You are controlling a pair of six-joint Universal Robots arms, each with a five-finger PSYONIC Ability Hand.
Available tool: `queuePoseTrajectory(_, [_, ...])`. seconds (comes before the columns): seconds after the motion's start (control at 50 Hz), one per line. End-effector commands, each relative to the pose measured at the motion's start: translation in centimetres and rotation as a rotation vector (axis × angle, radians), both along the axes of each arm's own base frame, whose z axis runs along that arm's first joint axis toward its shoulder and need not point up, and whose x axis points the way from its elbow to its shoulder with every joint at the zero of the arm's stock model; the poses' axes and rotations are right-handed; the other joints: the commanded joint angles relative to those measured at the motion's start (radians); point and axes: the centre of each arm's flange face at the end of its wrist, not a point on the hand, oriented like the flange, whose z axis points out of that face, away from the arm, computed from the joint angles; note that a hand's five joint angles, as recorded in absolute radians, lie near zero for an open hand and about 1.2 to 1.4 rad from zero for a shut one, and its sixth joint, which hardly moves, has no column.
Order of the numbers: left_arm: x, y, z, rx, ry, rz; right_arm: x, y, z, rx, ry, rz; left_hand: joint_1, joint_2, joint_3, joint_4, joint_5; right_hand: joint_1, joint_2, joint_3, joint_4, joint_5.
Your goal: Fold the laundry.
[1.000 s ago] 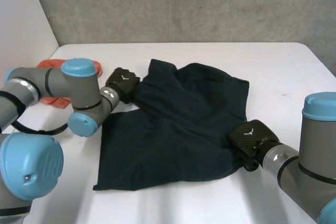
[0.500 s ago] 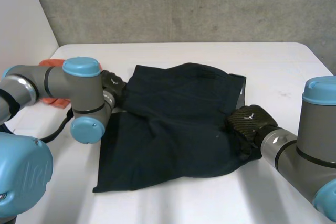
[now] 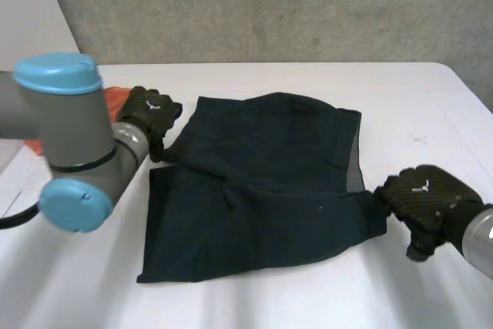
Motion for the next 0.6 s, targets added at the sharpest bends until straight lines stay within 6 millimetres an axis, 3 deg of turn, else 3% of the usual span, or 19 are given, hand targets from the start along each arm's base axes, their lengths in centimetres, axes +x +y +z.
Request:
queuePoseTrajectory(0.02, [2.3,5.7,-0.1,0.121,0.063,-0.085,0.6,1.9,-1.8,0.087,-0.074,0.104,0.052,0.052,0.048,0.058,0.063,0.197,0.114,0.095,0.096,0.117])
queuePoseTrajectory(0.08, [2.9,7.6,-0.6,0.166,0.078,-0.096,1.1,1.6,-2.5,0.086,-0.118,0.140,0.058,0.058,0.054,0.064,0.069,0.173,0.090,0.072,0.073,0.094])
queuePoseTrajectory(0.18, [4.9,11.2,-1.8,0.257,0.101,-0.062,2.0,-0.4,-5.5,0.101,-0.147,0.154,0.064,0.064,0.060,0.070,0.075,0.124,0.041,0.022,0.023,0.044])
queuePoseTrajectory(0.26, [6.2,13.0,-2.7,0.305,0.095,-0.030,2.1,-1.8,-6.7,0.088,-0.134,0.136,0.064,0.064,0.060,0.070,0.075,0.123,0.040,0.022,0.023,0.044])
queuePoseTrajectory(0.4, [8.3,14.8,-3.7,0.344,0.097,0.027,3.1,-3.4,-7.6,0.021,-0.126,0.149,0.049,0.049,0.045,0.055,0.061,0.138,0.055,0.036,0.037,0.058])
queuePoseTrajectory(0.6, [8.6,15.2,-5.0,0.351,0.099,0.035,3.8,-4.4,-7.6,-0.049,-0.122,0.153,0.014,0.014,0.010,0.020,0.025,0.144,0.061,0.042,0.043,0.064])
